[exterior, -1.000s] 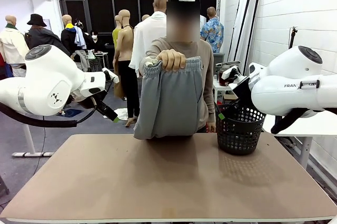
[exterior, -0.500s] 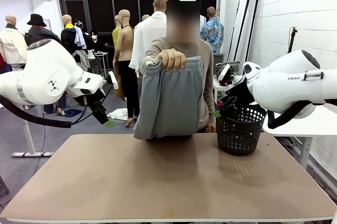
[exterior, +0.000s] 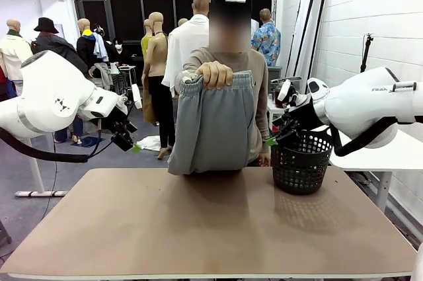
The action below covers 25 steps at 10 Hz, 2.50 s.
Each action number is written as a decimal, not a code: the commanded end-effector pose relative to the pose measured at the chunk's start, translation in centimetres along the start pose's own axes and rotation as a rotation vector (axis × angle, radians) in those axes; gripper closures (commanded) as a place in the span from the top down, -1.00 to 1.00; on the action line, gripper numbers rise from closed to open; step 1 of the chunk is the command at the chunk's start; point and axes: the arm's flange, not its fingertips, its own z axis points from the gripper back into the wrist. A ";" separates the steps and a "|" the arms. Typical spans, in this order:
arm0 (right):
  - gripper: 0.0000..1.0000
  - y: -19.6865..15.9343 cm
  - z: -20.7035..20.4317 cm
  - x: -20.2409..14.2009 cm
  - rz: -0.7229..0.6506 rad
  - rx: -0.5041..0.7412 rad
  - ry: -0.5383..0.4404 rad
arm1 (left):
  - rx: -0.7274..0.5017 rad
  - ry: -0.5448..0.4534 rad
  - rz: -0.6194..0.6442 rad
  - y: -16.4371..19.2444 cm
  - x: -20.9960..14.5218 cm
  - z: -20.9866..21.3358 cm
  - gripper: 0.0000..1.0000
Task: Fold the training pants.
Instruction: Grab both ends of the Training pants handed by a person.
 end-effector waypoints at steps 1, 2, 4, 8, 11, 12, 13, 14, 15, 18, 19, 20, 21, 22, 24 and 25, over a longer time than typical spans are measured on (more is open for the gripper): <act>1.00 0.3 0.0 0.1 0.002 0.006 -0.003 | -0.010 0.009 -0.009 -0.2 0.1 0.0 1.00; 1.00 0.3 0.0 0.1 0.002 0.006 -0.003 | -0.010 0.009 -0.009 -0.2 0.1 0.0 1.00; 1.00 0.3 0.0 0.1 0.002 0.006 -0.003 | -0.010 0.009 -0.009 -0.2 0.1 0.0 1.00; 1.00 -2.5 -1.9 -0.4 0.036 0.053 -0.144 | 0.058 -0.157 -0.115 2.8 0.5 -1.9 1.00; 1.00 -3.9 -2.3 -1.6 0.025 0.104 -0.293 | -0.039 -0.406 -0.083 3.4 0.7 -3.4 1.00; 1.00 -3.8 -2.2 -1.8 0.026 0.103 -0.342 | -0.087 -0.457 -0.045 3.1 0.9 -3.6 1.00; 1.00 -4.1 -2.9 -2.0 0.050 0.107 -0.387 | -0.120 -0.481 -0.032 3.5 0.7 -4.0 1.00; 1.00 -4.4 -3.4 -2.2 0.051 0.099 -0.409 | -0.130 -0.487 -0.037 3.9 0.5 -4.3 1.00; 1.00 -4.4 -3.5 -2.1 0.048 0.095 -0.423 | -0.129 -0.494 -0.056 4.0 0.6 -4.6 1.00; 1.00 -4.4 -3.7 -1.8 0.052 0.090 -0.394 | -0.183 -0.485 -0.105 4.5 1.2 -5.6 1.00; 1.00 -4.0 -3.0 -2.3 0.037 0.110 -0.417 | -0.139 -0.496 -0.058 3.4 0.6 -4.4 1.00; 1.00 -4.0 -3.0 -2.3 0.037 0.110 -0.417 | -0.139 -0.496 -0.058 3.4 0.6 -4.4 1.00; 1.00 -4.0 -3.0 -2.3 0.037 0.110 -0.417 | -0.139 -0.496 -0.058 3.4 0.6 -4.4 1.00; 1.00 -4.1 -3.0 -2.3 0.056 0.104 -0.416 | -0.161 -0.487 -0.054 3.5 0.9 -5.1 1.00; 1.00 -4.0 -2.6 -1.4 0.017 0.161 -0.493 | -0.126 -0.552 -0.052 3.1 1.2 -5.2 1.00; 1.00 -4.0 -2.5 -1.0 0.012 0.176 -0.514 | -0.136 -0.568 -0.060 3.0 1.4 -5.3 1.00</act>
